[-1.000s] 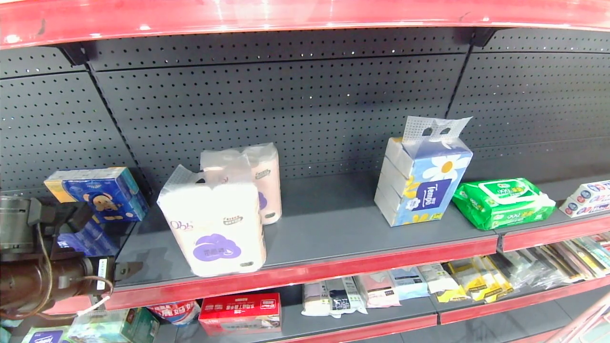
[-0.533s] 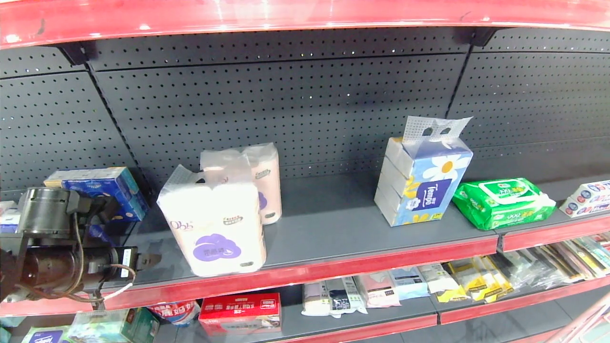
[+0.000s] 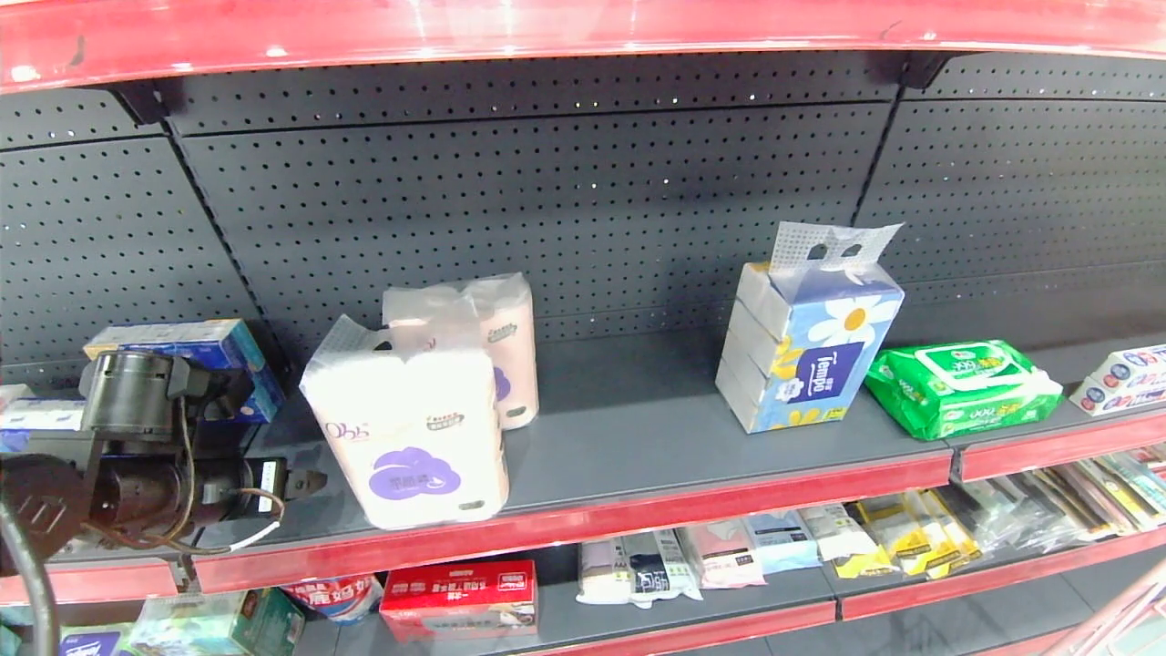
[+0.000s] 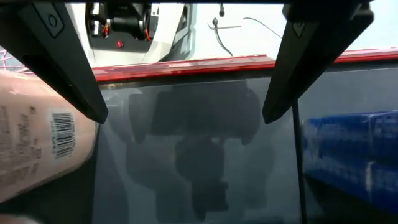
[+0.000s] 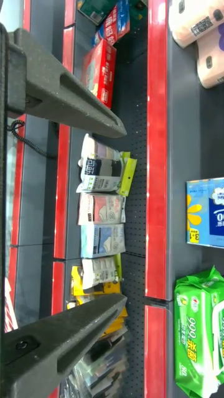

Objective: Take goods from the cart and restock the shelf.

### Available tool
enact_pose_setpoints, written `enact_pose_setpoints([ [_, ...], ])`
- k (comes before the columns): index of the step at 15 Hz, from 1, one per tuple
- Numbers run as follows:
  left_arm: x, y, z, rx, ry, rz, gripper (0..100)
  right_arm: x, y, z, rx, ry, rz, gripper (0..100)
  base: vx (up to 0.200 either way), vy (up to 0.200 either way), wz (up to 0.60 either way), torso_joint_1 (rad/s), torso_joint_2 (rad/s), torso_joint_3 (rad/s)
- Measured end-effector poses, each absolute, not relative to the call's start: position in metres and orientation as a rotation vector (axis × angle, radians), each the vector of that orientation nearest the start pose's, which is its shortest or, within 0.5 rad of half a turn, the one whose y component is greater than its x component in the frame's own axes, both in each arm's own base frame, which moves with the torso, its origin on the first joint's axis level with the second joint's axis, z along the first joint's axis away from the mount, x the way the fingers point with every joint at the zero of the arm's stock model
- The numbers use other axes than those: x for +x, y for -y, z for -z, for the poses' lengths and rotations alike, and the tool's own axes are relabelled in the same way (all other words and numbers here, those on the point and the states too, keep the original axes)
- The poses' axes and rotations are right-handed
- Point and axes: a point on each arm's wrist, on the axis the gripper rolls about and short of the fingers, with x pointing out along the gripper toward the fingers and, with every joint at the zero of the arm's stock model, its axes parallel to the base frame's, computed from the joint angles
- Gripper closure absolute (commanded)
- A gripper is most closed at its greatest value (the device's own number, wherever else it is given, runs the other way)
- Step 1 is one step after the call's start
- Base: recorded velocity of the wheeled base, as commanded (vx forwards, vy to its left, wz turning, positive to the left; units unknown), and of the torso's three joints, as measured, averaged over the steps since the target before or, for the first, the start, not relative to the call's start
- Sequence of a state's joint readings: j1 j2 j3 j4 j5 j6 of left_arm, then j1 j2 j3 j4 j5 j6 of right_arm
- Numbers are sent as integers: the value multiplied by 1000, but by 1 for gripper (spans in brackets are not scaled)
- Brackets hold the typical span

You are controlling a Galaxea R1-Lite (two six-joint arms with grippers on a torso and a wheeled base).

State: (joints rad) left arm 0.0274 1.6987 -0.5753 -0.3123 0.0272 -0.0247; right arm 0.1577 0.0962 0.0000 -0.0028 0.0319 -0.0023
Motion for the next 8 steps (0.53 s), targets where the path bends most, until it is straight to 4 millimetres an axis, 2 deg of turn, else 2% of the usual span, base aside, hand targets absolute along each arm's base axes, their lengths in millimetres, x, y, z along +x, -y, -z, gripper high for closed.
enact_pose_setpoints([
  [8,271,-9,-93,-25,-792,-64,0,-15,2,-78,-8,-94,-189,0,0,0,0,0,0,0],
])
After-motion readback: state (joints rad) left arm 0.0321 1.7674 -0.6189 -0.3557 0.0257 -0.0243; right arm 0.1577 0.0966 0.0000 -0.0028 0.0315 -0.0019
